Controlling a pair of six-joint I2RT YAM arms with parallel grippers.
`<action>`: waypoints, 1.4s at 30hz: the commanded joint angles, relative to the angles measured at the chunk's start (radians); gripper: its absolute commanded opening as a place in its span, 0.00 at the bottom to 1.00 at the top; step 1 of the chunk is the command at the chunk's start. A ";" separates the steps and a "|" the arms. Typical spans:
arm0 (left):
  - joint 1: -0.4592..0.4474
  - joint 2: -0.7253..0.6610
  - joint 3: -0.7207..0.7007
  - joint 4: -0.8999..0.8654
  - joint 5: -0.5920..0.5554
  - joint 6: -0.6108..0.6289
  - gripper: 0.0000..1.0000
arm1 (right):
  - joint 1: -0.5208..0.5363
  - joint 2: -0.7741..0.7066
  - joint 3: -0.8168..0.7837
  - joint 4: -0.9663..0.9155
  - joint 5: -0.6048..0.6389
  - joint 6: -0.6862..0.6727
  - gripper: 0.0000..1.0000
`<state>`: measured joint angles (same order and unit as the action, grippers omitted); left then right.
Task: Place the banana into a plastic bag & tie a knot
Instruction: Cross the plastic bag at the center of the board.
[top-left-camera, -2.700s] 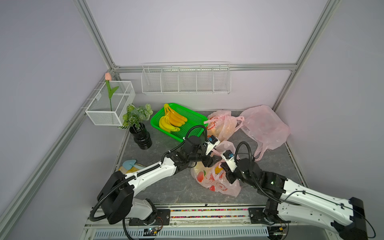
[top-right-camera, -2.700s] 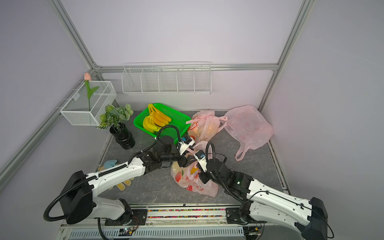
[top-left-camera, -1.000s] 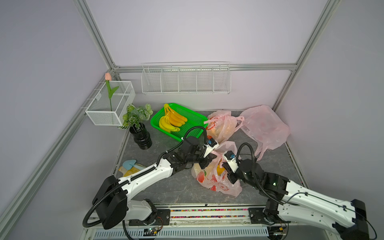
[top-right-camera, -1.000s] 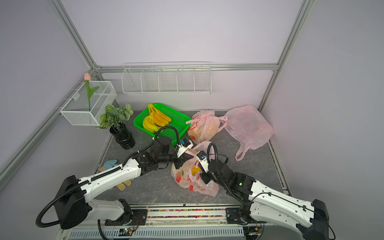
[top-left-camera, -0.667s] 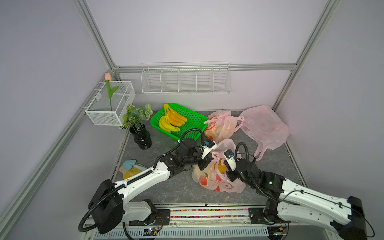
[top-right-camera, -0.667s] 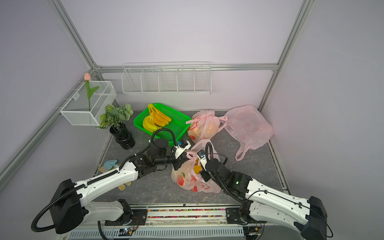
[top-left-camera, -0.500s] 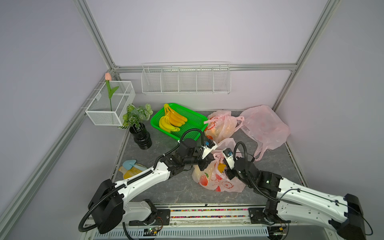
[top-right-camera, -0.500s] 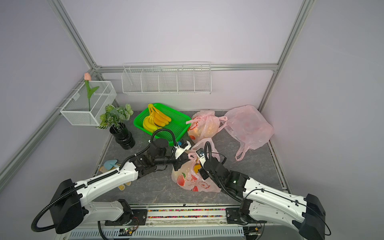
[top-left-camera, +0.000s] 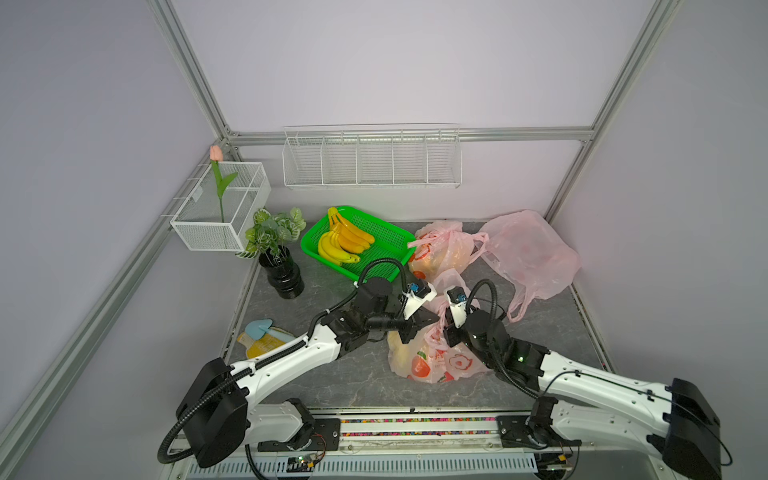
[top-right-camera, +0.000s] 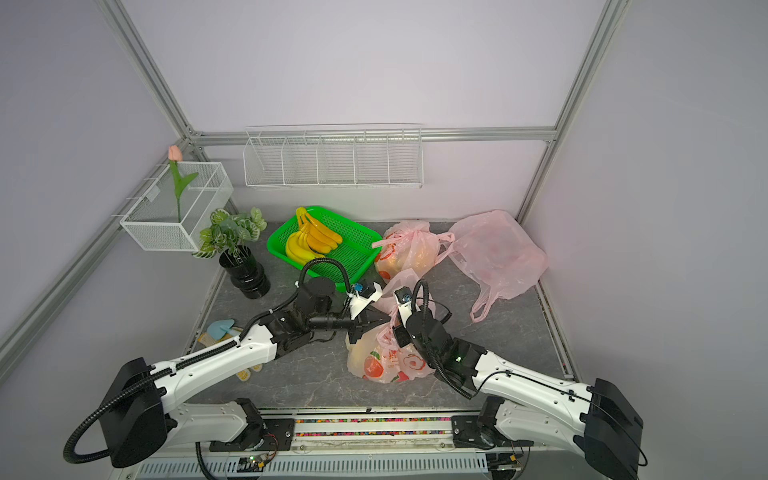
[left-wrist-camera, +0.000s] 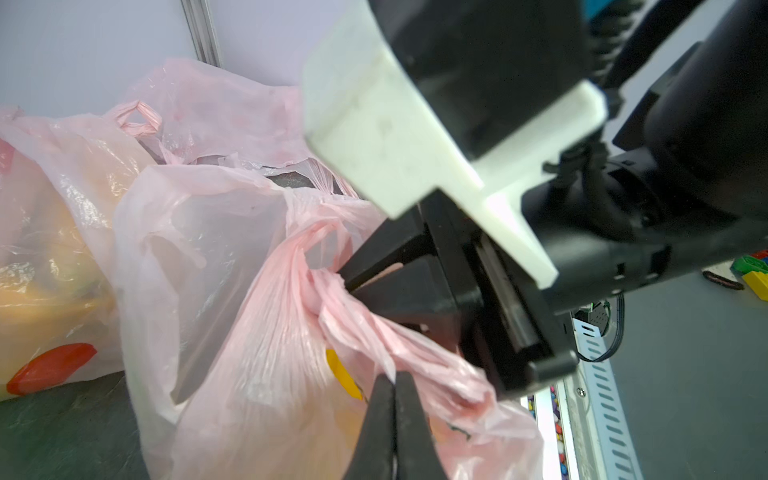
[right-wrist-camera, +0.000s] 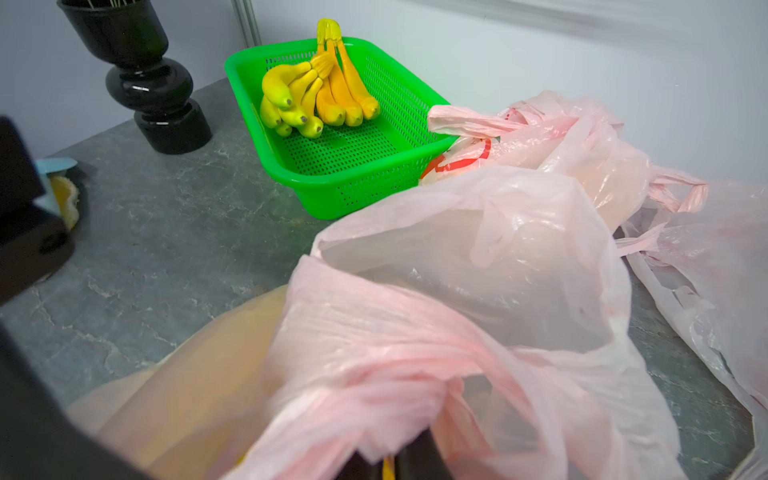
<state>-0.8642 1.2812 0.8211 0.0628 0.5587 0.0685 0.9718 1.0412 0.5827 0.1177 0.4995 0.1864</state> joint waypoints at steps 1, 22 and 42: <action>-0.008 0.012 -0.022 0.076 0.039 -0.039 0.00 | -0.030 0.021 -0.021 0.129 -0.062 0.073 0.09; -0.025 0.019 -0.081 0.124 0.015 -0.069 0.00 | -0.141 -0.058 -0.189 0.454 -0.265 0.208 0.07; -0.090 -0.116 -0.092 0.037 -0.162 -0.081 0.29 | -0.188 -0.049 -0.231 0.518 -0.382 0.222 0.07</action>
<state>-0.9497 1.2430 0.7300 0.1684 0.5095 -0.0250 0.7914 0.9951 0.3672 0.6243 0.1257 0.4179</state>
